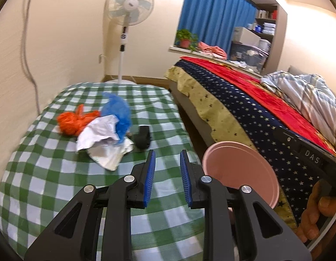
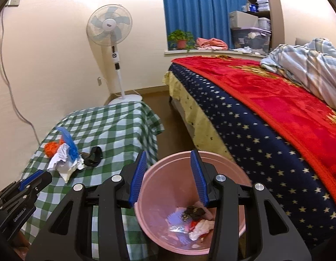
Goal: Collect trash
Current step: 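Move both open tools back toward the trash on the cloth, then grasp the black strap with the right tool while the left tool grasps crumpled white paper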
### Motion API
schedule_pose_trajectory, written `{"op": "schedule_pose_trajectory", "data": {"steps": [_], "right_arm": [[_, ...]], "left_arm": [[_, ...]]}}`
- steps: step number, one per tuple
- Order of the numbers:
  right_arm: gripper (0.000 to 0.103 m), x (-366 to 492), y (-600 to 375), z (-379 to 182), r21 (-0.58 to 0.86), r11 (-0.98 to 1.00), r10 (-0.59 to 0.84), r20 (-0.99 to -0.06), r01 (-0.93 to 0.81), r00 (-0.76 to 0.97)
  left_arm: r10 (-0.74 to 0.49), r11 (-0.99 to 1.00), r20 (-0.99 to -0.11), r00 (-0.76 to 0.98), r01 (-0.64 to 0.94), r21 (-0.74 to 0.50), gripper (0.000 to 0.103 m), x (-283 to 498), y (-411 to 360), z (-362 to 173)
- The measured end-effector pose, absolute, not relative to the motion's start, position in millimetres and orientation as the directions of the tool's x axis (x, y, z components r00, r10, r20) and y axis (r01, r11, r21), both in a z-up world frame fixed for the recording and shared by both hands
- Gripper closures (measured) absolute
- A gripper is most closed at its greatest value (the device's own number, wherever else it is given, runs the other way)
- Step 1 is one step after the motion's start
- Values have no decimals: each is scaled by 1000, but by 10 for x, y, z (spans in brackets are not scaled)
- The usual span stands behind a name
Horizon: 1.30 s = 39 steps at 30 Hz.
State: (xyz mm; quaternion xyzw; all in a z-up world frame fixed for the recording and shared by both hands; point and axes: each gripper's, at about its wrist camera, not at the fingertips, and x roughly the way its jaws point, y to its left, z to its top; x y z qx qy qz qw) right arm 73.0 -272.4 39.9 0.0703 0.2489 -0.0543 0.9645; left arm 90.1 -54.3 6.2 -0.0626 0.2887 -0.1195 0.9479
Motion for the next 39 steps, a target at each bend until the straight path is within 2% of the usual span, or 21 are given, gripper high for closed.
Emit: {"op": "schedule_pose_trajectory", "data": {"steps": [21,28,39], "right_arm": [[63,1362,-2123,55,241,970,157,-482,-42,862],[63,1617,-2004,-148,290,955,210,-503,-66,839],[63,1989,-1769,-322,327,937,285,-521,-120,805]], "left_arm": [[-50,983,-575,817,-63,-174,80,1166,165,-295],[-16,984,-583,813,-90,-153,80,1311,228,-375],[-1,970,-581,814,-140,-199,79,1598,417,-450]]}}
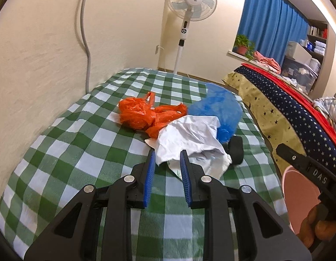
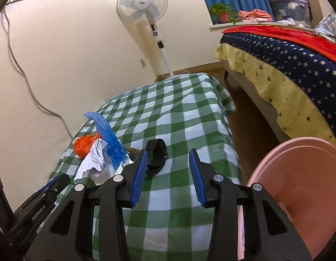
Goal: Collect trash
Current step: 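Grasp the black strap with the right tool while the left tool grasps crumpled white paper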
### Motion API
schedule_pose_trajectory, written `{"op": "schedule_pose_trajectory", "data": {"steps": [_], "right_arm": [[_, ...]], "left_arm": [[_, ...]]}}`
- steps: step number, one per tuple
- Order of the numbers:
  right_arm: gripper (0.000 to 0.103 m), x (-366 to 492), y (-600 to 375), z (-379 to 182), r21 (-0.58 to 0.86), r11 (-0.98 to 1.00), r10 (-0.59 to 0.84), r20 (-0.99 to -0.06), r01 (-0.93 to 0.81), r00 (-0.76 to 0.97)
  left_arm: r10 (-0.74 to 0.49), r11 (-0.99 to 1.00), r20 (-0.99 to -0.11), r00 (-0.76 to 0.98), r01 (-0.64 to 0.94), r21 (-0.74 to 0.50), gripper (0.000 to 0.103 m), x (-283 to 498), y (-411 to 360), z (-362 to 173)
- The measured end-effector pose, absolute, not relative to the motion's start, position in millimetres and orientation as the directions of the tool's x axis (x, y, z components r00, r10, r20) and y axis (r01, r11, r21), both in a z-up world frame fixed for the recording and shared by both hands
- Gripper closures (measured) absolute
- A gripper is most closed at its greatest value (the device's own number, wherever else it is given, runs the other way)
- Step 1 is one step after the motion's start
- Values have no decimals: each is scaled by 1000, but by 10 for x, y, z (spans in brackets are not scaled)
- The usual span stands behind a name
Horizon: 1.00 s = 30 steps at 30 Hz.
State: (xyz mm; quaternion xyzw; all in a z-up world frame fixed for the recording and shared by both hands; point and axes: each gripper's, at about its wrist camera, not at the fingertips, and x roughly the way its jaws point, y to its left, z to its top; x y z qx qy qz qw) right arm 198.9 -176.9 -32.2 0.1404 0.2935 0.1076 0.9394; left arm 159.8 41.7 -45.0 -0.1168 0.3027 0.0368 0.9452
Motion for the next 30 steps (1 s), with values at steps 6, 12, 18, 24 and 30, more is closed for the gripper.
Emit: {"op": "schedule_pose_trajectory", "data": {"steps": [6,12,18,24,30], "right_arm": [[61,2166,-1648,-387,339,929,323,-539,-150,778],[60,2322,-1508,-487,350,919,360,-566,-180,742],[62,2458,-1441,-624,358,916,375,-610,-179,699],[91,2500,-1451,-696,404,893,427,-614,-200,664],[100,2422,-1443,-622,384,896,428,-605,-225,671]], "left_arm": [[-15,956,-586,810,-160,-247,65,1770,498,-494],[-37,941,-599,800,-174,-291,61,1922,558,-553],[-79,926,-626,776,-175,-333,61,2019,597,-658],[-123,928,-633,764,-138,-347,78,2054,535,-688],[-114,942,-629,769,-116,-314,103,2007,483,-605]]}}
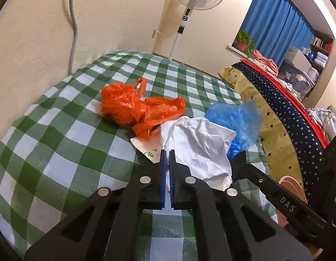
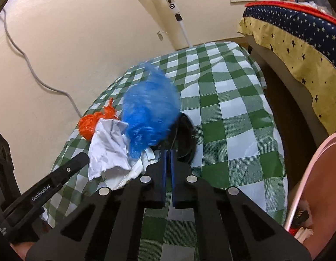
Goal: Collect trash
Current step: 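Grasp the black strap with the right tool while the left tool grasps crumpled white paper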
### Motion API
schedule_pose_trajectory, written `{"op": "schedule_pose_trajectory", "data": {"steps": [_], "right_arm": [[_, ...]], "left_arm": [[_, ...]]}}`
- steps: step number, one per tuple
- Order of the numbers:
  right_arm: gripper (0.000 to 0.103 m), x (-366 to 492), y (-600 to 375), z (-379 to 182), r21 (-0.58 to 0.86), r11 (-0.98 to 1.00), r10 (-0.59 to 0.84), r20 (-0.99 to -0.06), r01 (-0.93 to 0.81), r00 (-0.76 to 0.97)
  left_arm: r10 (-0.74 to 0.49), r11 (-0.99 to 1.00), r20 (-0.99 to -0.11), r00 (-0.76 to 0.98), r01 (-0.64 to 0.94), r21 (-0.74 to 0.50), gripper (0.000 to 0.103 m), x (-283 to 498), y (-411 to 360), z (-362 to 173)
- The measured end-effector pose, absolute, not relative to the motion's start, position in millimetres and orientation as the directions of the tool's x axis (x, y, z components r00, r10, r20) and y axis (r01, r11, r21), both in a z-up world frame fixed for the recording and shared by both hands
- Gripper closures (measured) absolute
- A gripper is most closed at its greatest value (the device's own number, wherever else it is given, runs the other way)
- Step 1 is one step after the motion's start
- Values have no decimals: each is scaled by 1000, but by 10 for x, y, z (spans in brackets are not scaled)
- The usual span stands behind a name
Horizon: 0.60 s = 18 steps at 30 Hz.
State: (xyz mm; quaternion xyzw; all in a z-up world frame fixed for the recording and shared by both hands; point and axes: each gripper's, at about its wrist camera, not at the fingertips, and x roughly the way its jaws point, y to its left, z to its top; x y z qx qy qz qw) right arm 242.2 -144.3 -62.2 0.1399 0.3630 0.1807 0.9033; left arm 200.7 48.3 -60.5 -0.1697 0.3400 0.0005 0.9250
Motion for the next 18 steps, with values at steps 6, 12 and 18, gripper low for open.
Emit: {"op": "schedule_pose_trajectory", "data": {"steps": [6,12,18], "right_arm": [[102,2236,-1526,-493,348,911,400,-603,-224,690],[102,2020,-1632,-411,333,918,384,-603,-216,699],[102,1979,-1659,-475,343,916,386,-616,-207,687]], "left_arm": [[-105,956,-615,782,-91,-278,103,1893,425,-472],[-105,936,-613,783,-130,-326,91,1810,552,-491],[-94,935,-609,788,-139,-325,62,1830,515,-506]]}}
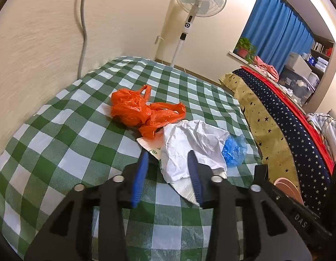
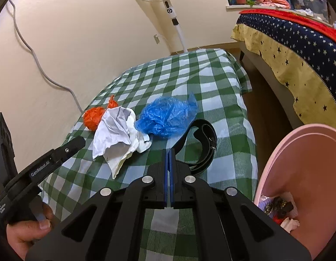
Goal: Collect trash
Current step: 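Grasp the black strap with the right tool while the left tool grasps crumpled white paper, then carry the black strap and white paper over the pink bin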
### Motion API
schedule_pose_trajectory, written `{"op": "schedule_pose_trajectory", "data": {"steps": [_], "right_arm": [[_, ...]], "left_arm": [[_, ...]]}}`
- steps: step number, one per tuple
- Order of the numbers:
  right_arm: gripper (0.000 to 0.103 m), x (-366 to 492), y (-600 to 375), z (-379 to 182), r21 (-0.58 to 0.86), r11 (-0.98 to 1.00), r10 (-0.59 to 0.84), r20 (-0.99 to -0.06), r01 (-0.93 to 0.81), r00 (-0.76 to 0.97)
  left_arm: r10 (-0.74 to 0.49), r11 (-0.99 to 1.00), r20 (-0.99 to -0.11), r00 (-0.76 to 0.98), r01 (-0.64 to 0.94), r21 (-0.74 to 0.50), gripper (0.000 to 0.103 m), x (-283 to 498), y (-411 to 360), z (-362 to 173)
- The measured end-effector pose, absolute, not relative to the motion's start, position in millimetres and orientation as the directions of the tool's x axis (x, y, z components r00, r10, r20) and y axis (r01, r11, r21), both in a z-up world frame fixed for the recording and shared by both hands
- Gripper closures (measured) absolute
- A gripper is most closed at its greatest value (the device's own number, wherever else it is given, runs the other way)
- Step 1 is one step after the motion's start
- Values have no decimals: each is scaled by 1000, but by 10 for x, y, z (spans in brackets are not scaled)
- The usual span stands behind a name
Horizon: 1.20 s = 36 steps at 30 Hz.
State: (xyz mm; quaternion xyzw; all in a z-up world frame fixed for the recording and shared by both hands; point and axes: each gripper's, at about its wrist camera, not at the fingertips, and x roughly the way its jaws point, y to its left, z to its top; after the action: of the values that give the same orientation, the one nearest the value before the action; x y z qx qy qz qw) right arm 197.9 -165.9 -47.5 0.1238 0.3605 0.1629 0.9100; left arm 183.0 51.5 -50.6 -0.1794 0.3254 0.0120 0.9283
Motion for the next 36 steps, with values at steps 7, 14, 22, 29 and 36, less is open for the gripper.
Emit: {"op": "schedule_pose_trajectory", "data": {"steps": [7,14,22,29,36], "right_arm": [[102,1995,-1635,-477,333,916,390,-616,-223,685],[102,2025,-1648,-499,333,916,390,-619,-222,681],[102,1935,-1641,-407,313,920,386,-613,-236,690],[102,1730,-1645,-187,262,928,372,-598,-266,710],[102,1414,-1637,58,205,934,357,-582,-293,731]], "left_arm": [[-109,922,-625,773,-156,-354,50,2031,488,-633],[-141,911,-652,745,-160,-380,63,2153,450,-770],[-153,923,-641,752,-123,-365,96,2081,443,-660],[-126,942,-615,778,-100,-320,96,1856,434,-404],[-129,954,-580,805,-58,-293,97,1562,384,-166]]}}
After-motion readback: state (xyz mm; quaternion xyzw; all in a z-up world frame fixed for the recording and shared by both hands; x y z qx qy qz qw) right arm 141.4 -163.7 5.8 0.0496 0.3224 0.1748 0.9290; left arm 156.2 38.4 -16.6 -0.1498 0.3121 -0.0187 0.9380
